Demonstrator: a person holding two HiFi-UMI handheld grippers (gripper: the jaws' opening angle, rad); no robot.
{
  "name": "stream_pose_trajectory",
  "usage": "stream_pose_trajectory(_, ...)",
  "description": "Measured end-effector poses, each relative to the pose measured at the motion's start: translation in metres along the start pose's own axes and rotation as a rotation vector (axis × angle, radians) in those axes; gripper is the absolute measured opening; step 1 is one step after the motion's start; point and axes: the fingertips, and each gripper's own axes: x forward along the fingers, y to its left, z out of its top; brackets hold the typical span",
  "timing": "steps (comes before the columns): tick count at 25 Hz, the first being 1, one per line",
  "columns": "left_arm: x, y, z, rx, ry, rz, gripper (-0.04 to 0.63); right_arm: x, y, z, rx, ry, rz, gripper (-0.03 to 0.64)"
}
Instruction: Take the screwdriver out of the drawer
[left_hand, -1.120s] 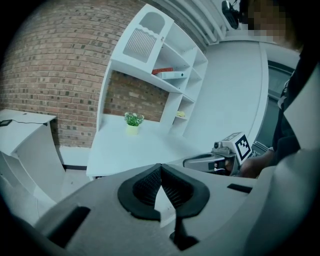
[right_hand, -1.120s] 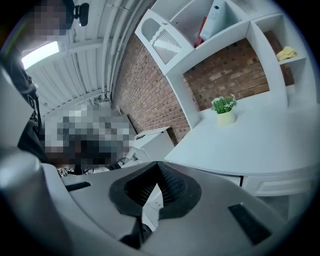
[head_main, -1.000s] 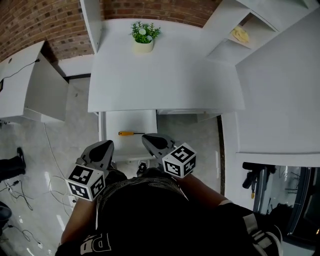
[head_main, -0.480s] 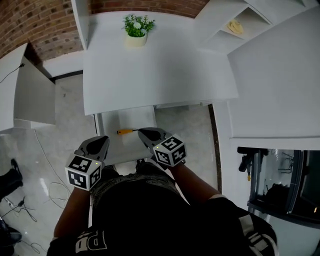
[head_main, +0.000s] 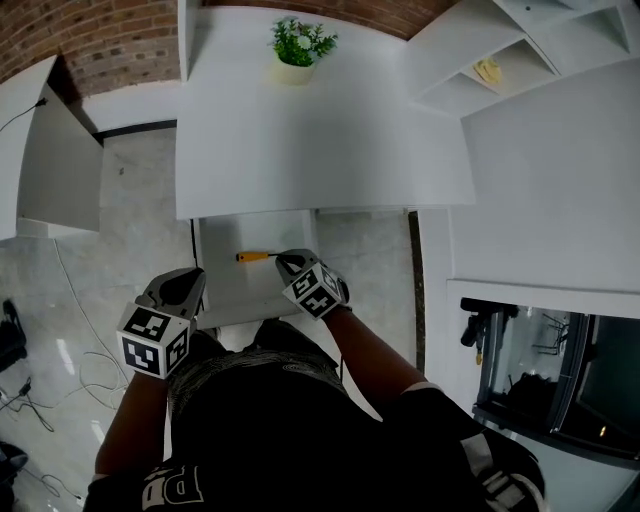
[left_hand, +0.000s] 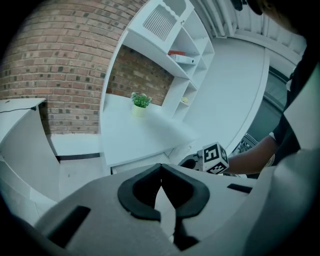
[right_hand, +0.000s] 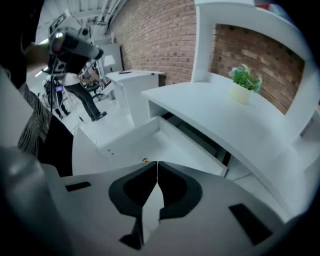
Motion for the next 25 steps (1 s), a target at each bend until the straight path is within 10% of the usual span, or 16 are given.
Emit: stream_pose_trajectory(25, -0.039, 0.064, -0.047, -0.127, 0.042, 0.146, 0.017, 0.144, 0.02, -0.073, -0.419, 0.362, 0.113, 0.092)
